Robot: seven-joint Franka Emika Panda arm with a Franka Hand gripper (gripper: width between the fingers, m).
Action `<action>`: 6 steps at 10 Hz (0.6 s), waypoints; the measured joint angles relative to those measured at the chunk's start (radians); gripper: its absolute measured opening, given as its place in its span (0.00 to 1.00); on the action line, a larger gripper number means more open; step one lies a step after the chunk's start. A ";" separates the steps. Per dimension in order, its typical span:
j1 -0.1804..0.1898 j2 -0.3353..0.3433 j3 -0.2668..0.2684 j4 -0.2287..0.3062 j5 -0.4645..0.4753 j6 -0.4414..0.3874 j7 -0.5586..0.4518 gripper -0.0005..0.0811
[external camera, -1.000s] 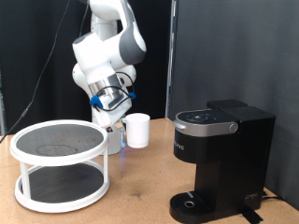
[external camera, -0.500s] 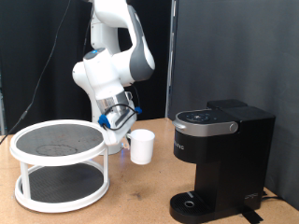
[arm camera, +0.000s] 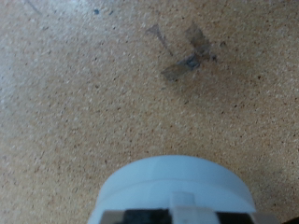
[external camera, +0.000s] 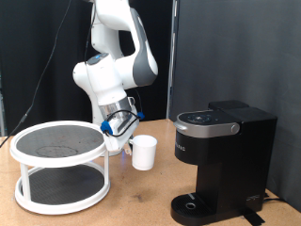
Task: Make a cup of coffee with the keurig machine
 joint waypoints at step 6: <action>0.001 0.128 0.022 0.082 -0.086 0.002 0.093 0.01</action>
